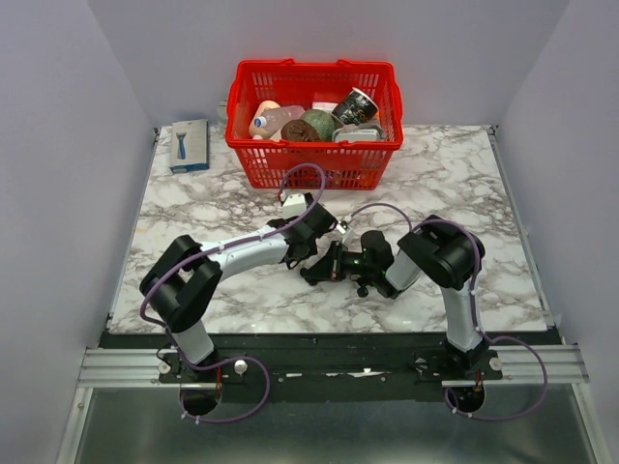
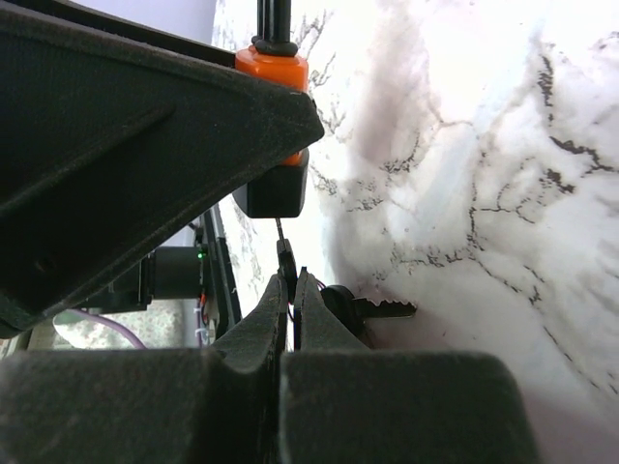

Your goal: Unlock with the key

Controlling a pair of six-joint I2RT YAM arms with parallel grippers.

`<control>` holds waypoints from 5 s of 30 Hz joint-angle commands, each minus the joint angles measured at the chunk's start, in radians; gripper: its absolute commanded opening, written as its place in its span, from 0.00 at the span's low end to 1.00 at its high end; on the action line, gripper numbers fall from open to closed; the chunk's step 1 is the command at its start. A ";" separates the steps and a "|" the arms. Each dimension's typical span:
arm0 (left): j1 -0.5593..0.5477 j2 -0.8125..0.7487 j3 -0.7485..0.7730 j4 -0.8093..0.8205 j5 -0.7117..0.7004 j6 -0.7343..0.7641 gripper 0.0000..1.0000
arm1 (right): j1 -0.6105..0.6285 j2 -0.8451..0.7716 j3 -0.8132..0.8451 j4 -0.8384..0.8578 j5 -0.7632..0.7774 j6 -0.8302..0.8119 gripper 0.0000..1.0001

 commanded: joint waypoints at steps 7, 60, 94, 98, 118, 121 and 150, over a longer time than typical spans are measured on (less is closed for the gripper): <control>-0.035 0.022 0.026 -0.034 0.019 -0.014 0.00 | -0.015 -0.008 -0.009 -0.146 0.251 -0.043 0.01; -0.031 -0.391 -0.292 0.394 0.368 0.026 0.00 | -0.046 -0.562 -0.100 -0.236 0.220 -0.192 0.01; -0.031 -0.541 -0.382 0.535 0.545 0.096 0.00 | -0.081 -0.769 -0.094 -0.295 0.116 -0.172 0.01; -0.031 -0.512 -0.358 0.515 0.528 0.090 0.00 | -0.080 -0.789 -0.089 -0.359 0.133 -0.245 0.01; -0.031 -0.380 -0.264 0.483 0.490 0.057 0.51 | -0.069 -0.876 -0.108 -0.417 0.144 -0.392 0.01; -0.031 -0.380 -0.269 0.491 0.491 0.055 0.58 | -0.069 -0.878 -0.109 -0.421 0.142 -0.400 0.01; -0.012 -0.379 -0.298 0.485 0.422 0.116 0.00 | -0.057 -0.912 -0.077 -0.609 0.128 -0.468 0.19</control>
